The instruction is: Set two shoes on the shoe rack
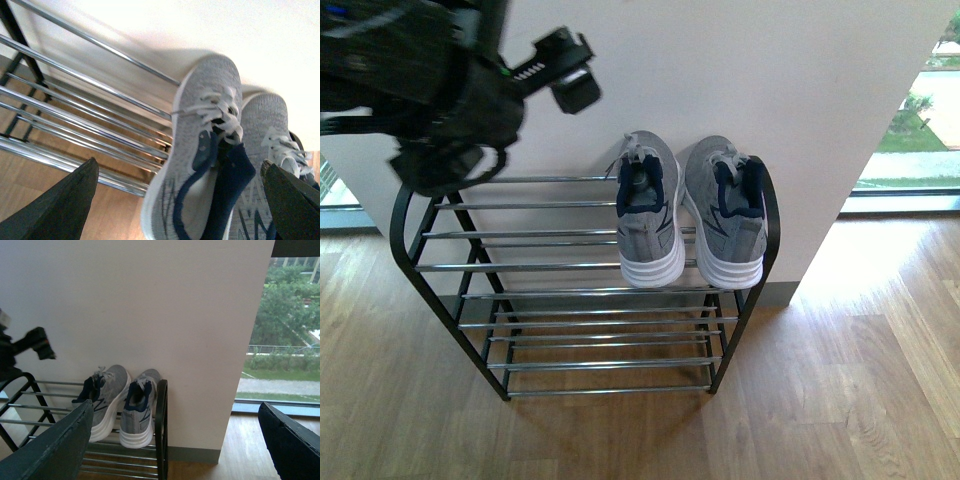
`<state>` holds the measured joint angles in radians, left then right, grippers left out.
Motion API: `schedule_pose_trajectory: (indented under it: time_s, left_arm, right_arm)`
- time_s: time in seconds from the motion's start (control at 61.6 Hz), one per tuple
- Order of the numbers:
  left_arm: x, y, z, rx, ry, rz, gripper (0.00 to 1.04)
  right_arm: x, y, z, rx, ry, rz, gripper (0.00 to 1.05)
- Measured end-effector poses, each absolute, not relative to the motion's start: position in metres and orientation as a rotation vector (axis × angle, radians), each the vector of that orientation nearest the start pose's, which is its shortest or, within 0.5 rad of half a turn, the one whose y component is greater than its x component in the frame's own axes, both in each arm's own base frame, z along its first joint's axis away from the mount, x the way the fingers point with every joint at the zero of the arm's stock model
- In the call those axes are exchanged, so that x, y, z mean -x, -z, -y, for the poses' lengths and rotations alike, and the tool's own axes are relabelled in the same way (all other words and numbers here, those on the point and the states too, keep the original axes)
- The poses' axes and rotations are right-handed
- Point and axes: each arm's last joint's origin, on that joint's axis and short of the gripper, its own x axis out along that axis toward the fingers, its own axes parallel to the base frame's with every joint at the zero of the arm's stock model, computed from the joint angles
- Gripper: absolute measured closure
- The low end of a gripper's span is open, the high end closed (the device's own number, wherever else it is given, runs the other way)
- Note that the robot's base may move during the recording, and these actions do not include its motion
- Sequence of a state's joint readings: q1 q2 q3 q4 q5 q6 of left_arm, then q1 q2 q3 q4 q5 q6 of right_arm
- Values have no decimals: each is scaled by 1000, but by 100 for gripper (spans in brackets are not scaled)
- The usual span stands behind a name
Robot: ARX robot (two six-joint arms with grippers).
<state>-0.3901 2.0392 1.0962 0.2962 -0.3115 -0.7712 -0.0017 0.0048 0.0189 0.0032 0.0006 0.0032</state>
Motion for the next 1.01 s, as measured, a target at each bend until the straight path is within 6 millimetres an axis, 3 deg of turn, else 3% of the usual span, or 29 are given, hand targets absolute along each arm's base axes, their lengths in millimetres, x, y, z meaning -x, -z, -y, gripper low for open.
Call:
schedule_pose_trajectory:
  time_s: [0.162,0.211,0.26,0.373,0.6,0.779,0.909,1.006]
  left_arm:
    - [-336,-150,101,477,-240,-485,9]
    - [-313,-160,84,440,-272,-441,9]
    - [-300,-165,77,425,-274,-426,9]
    - [-248,-173,51,381,-270,-396,9]
    - [-185,-179,9,438,-286,-307,9]
    - [-162,-182,-6,440,-337,-229,9]
    - [-157,-175,0,238,-34,-78,30]
    - [-150,-176,1,110,5,-19,45]
  right_arm:
    - [-97,-170,0,-3,2,17,9]
    - [-97,-170,0,-3,2,17,9]
    - [-97,-170,0,-3,2,17,9]
    - [-97,-170,0,-3,2,17,9]
    - [-97,-170,0,-3,2,17,9]
    - [-97,-170,0,-3,2,17,9]
    - [-97,-170,0,-3,2,17,9]
    - [-97,-170,0,-3,2,17,9]
